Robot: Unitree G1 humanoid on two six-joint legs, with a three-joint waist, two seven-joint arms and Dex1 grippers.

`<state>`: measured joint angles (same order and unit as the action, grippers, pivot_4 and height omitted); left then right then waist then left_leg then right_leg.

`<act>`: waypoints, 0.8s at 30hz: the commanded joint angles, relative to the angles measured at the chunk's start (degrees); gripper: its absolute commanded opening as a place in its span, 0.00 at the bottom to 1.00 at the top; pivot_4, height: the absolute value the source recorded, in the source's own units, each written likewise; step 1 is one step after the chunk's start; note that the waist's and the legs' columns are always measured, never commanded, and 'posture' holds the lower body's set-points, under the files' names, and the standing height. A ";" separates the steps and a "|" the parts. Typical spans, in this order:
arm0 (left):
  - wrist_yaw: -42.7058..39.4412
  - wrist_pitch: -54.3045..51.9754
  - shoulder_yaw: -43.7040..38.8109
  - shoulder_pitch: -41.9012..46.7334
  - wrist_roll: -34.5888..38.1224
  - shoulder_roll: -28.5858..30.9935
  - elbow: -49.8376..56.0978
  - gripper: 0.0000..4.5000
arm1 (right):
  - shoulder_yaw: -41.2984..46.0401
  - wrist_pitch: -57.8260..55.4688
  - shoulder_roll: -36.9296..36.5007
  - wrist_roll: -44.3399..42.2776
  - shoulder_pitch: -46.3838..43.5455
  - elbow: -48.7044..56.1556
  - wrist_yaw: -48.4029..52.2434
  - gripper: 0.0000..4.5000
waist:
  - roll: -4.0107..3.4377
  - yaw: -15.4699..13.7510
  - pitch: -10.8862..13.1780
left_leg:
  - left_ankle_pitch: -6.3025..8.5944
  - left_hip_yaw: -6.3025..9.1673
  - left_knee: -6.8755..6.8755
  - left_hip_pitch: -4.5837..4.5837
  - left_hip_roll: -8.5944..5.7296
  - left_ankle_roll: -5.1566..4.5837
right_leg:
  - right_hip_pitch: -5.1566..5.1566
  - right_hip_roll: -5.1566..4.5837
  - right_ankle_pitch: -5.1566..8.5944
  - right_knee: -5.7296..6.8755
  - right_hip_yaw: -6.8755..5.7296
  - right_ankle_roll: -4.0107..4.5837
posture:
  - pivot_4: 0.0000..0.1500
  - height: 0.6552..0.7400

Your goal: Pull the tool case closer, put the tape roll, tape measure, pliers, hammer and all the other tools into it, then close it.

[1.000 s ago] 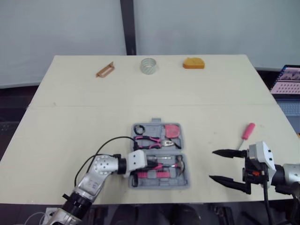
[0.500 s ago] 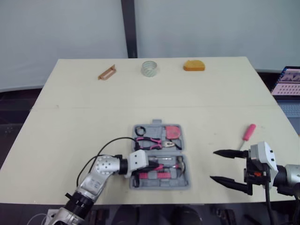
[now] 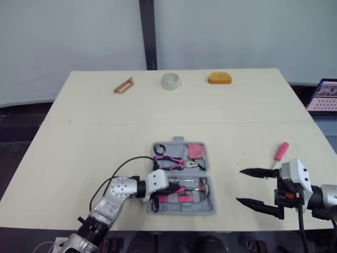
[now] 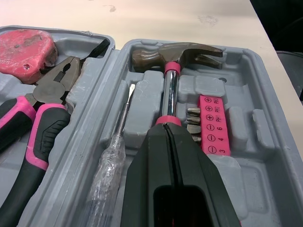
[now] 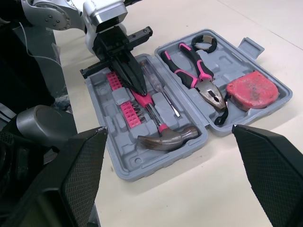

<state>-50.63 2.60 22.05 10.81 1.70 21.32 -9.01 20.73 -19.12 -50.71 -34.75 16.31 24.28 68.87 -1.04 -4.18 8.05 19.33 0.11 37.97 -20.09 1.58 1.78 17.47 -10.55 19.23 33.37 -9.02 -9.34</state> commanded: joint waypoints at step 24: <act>1.34 -7.61 -13.42 -8.86 12.82 4.87 16.48 0.01 | -2.02 0.68 1.49 0.88 -3.34 -0.40 -0.61 1.00 | 0.16 2.55 0.95 | 0.04 0.01 -0.11 -0.07 0.21 0.10 | 0.15 0.16 0.01 -0.07 -0.01 0.00 | 1.00 1.00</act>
<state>-50.03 -3.31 12.77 2.11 10.48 25.39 1.35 19.23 -19.67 -49.77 -33.88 13.62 23.87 68.74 -0.87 -1.63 9.00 19.38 0.13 37.89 -20.19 1.78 1.87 17.62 -10.40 19.23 33.31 -9.03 -9.33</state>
